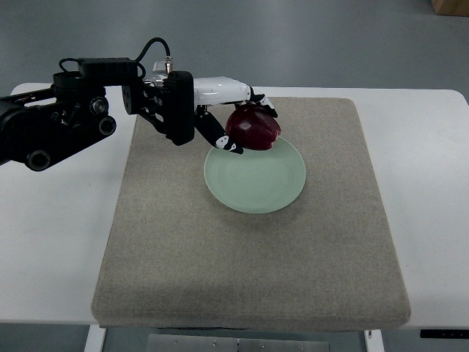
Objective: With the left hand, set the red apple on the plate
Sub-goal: 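Carry the apple with the left hand over the green plate and lower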
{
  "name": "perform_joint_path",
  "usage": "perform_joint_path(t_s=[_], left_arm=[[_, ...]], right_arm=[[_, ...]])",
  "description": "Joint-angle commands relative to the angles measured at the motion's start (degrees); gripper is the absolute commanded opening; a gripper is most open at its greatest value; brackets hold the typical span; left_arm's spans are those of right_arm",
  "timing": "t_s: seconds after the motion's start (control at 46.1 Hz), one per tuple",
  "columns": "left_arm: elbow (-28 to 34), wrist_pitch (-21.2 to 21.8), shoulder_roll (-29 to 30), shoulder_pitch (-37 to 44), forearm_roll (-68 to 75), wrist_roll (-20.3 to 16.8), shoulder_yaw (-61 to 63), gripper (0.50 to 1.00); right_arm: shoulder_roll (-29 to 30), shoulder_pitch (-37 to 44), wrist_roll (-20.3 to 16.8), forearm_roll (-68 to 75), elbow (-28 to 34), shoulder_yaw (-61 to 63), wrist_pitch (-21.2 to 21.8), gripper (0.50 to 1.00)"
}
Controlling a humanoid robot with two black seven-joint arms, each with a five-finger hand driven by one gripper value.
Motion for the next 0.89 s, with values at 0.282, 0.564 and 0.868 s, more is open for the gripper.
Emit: perform_joint_path(t_s=[0.282, 0.564, 0.868], left_arm=[[4.5, 4.5, -4.0, 4.0, 5.8, 0.0, 0.9, 0.500], [5.6, 4.6, -5.4, 4.0, 6.0, 0.0, 3.9, 0.500], [6.3, 4.9, -5.7, 4.0, 7.2, 0.0, 4.0, 0.500]], right_arm=[[0.0, 0.0, 0.0, 0.0, 0.1, 0.0, 0.0, 0.964], [0.0, 0.0, 0.0, 0.0, 0.0, 0.0, 0.0, 0.964], [0.0, 0.0, 0.0, 0.0, 0.1, 0.0, 0.0, 0.964]])
